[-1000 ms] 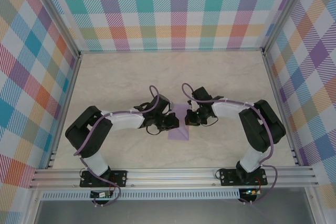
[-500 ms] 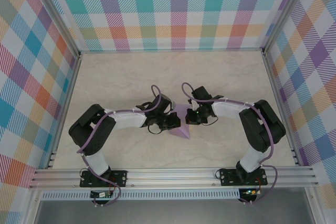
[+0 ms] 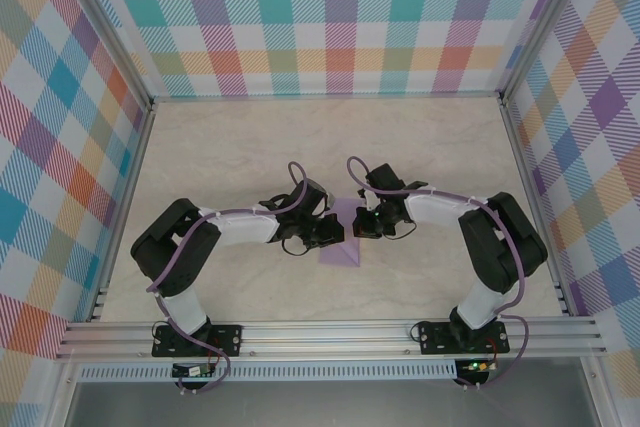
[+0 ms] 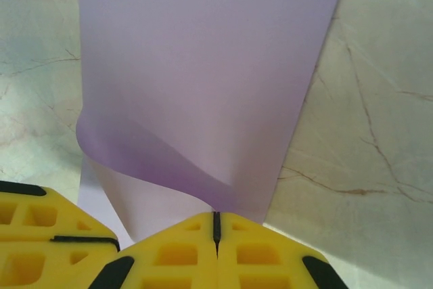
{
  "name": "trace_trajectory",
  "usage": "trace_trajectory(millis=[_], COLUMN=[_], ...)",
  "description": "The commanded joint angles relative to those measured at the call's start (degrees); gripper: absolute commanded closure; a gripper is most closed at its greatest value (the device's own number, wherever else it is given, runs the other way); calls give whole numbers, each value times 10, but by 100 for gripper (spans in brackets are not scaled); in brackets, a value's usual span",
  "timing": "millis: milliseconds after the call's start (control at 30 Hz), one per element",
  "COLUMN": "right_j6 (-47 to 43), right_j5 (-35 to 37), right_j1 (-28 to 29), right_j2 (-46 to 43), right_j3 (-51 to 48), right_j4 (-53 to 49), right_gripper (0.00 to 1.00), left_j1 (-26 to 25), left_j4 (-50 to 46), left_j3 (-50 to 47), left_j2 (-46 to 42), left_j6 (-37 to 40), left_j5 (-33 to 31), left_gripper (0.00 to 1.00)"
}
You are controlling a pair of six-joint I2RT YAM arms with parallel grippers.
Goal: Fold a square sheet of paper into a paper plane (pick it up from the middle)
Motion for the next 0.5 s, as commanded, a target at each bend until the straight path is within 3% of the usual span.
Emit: trace_trajectory(millis=[0, 467], right_j6=[-2, -2], right_j5=[-1, 13], right_j1=[0, 0], right_j2=[-12, -1], right_j3=[-4, 0], right_j4=[-12, -13], right_gripper=[95, 95], left_j1=[-5, -5], left_j4=[7, 9], left_j3=[17, 24], left_j2=[11, 26], left_j6=[6, 10], left_j5=[11, 12], left_gripper=[91, 91])
